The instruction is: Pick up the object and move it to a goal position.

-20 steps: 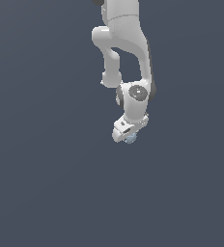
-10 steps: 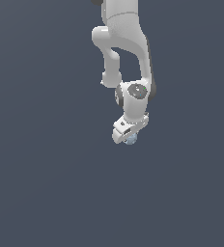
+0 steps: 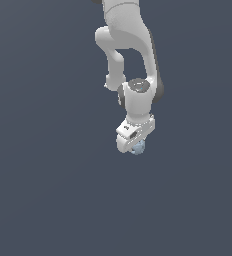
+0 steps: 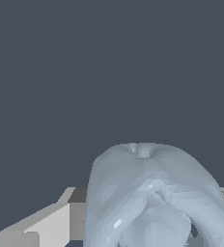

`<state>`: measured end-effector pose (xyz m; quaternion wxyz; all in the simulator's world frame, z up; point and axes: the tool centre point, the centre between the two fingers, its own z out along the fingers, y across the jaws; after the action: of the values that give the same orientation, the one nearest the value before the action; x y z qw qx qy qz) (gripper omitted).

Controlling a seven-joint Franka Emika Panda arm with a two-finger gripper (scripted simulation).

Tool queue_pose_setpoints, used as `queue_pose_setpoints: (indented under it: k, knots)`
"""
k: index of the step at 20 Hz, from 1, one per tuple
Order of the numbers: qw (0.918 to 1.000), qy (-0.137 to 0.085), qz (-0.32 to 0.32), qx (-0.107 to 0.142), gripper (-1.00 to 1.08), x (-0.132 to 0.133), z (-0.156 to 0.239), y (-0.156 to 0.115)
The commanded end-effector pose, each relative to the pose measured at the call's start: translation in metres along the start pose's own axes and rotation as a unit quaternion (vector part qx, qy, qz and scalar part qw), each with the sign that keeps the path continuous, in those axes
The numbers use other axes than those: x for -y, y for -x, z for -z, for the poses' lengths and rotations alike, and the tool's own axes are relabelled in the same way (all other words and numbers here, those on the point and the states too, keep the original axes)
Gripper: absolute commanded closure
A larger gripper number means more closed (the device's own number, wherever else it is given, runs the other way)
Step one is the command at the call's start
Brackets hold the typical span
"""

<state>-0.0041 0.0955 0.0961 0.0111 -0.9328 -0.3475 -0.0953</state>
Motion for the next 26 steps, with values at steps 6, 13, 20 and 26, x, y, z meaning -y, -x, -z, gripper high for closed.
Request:
queue_pose_setpoints:
  k: [6, 13, 20, 26]
  knots:
    - [0.9958, 0.014, 0.050, -0.076, 1.08, -0.027, 0.045, -0.041]
    - [0.9856, 0.024, 0.092, -0.140, 1.08, -0.045, 0.088, -0.073]
    - [0.9704, 0.033, 0.131, -0.200, 1.08, -0.059, 0.132, -0.099]
    - [0.9536, 0.040, 0.163, -0.250, 1.08, -0.068, 0.172, -0.117]
